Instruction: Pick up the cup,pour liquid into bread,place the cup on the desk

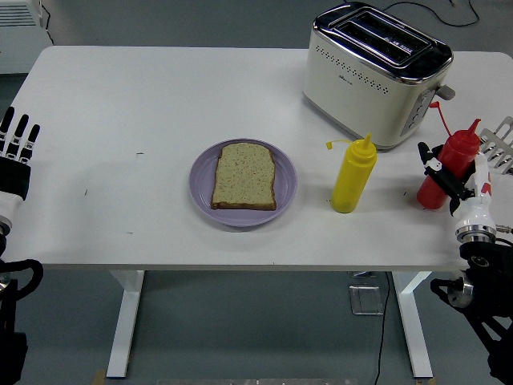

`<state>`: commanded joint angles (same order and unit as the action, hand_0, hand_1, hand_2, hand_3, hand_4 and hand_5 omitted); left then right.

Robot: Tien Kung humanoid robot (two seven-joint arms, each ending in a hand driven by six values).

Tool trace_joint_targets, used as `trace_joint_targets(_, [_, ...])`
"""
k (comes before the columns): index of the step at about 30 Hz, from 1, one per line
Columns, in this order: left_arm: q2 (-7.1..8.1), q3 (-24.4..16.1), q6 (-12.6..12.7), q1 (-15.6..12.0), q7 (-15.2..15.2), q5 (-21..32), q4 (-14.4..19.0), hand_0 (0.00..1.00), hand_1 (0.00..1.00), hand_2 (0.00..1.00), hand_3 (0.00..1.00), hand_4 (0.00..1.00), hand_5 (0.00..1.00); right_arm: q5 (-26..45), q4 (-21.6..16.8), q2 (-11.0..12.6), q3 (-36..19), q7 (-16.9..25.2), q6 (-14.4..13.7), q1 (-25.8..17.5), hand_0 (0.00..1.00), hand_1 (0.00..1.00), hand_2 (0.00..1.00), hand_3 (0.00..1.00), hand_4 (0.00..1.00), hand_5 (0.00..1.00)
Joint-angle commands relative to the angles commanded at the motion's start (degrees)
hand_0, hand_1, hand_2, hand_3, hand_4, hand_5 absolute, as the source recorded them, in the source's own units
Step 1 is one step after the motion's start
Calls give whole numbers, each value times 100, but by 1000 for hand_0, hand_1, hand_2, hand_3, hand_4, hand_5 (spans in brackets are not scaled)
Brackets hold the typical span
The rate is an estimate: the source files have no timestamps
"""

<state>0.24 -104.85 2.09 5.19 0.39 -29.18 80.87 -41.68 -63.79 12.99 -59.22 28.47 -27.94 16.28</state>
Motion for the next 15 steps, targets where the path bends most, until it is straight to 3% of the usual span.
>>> trace_joint_targets(14, [-4, -8, 2, 5, -3, 3, 1, 788, 738, 736, 696, 546, 998, 28, -357, 38, -240, -96, 116, -54, 76, 51, 198, 267, 832, 268])
trace_joint_targets(15, [-4, -8, 1, 6, -3, 3, 1, 788, 738, 736, 696, 546, 998, -7, -399, 45, -267, -115, 119, -59, 67, 47, 188, 266, 822, 323])
